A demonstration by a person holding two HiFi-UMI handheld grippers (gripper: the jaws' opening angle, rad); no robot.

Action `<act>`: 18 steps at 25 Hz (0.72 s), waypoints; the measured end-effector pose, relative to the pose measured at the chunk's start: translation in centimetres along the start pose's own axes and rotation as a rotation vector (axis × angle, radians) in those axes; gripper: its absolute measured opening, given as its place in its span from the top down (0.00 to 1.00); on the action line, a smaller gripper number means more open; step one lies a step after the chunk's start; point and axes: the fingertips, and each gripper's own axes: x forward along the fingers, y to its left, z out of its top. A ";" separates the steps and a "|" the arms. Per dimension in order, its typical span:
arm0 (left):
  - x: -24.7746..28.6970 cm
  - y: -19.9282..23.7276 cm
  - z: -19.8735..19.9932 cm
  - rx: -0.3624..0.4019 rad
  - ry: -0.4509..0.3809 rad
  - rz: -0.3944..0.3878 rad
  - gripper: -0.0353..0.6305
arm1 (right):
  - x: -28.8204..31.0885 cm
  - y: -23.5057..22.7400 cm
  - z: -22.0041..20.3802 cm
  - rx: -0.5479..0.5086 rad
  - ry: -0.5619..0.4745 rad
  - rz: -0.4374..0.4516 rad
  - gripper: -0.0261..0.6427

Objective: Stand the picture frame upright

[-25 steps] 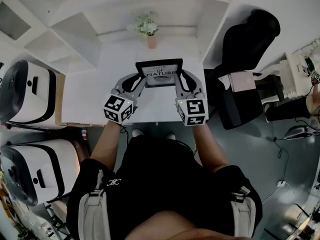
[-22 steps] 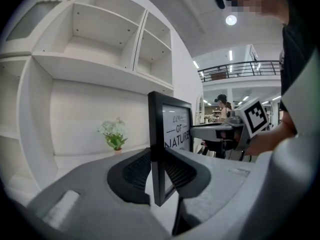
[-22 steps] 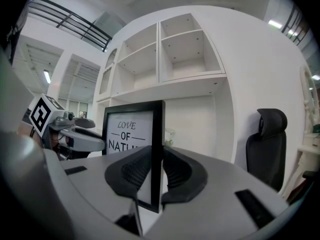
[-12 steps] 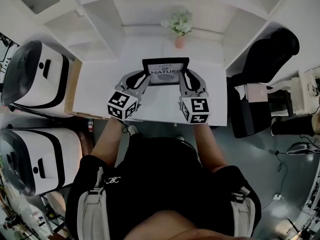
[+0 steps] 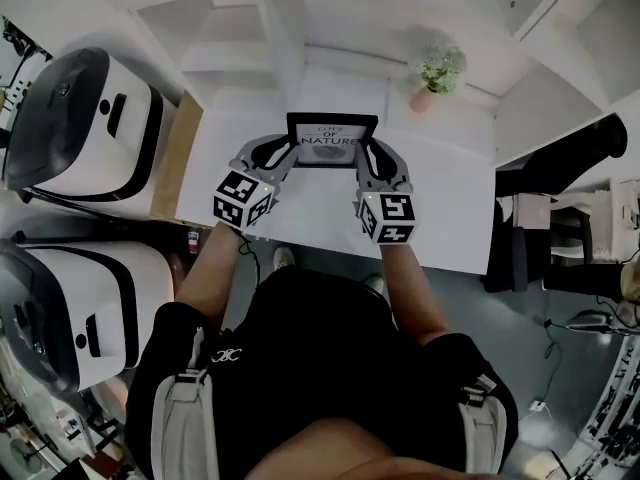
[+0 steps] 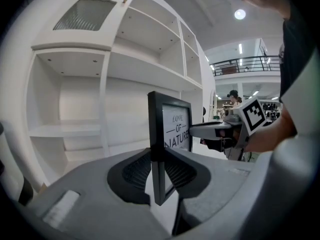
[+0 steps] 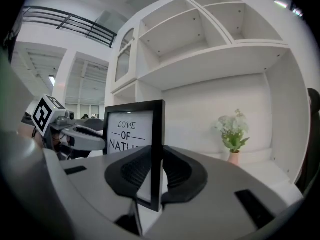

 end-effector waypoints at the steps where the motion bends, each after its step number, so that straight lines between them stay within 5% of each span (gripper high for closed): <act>1: -0.3 1.3 -0.5 -0.003 0.005 -0.001 0.81 | 1.1 0.8 -0.3 0.000 0.006 0.000 0.85; 18: 2.0 16.1 -9.0 -0.047 0.107 -0.100 0.81 | 13.8 7.2 -6.4 0.024 0.119 -0.133 0.85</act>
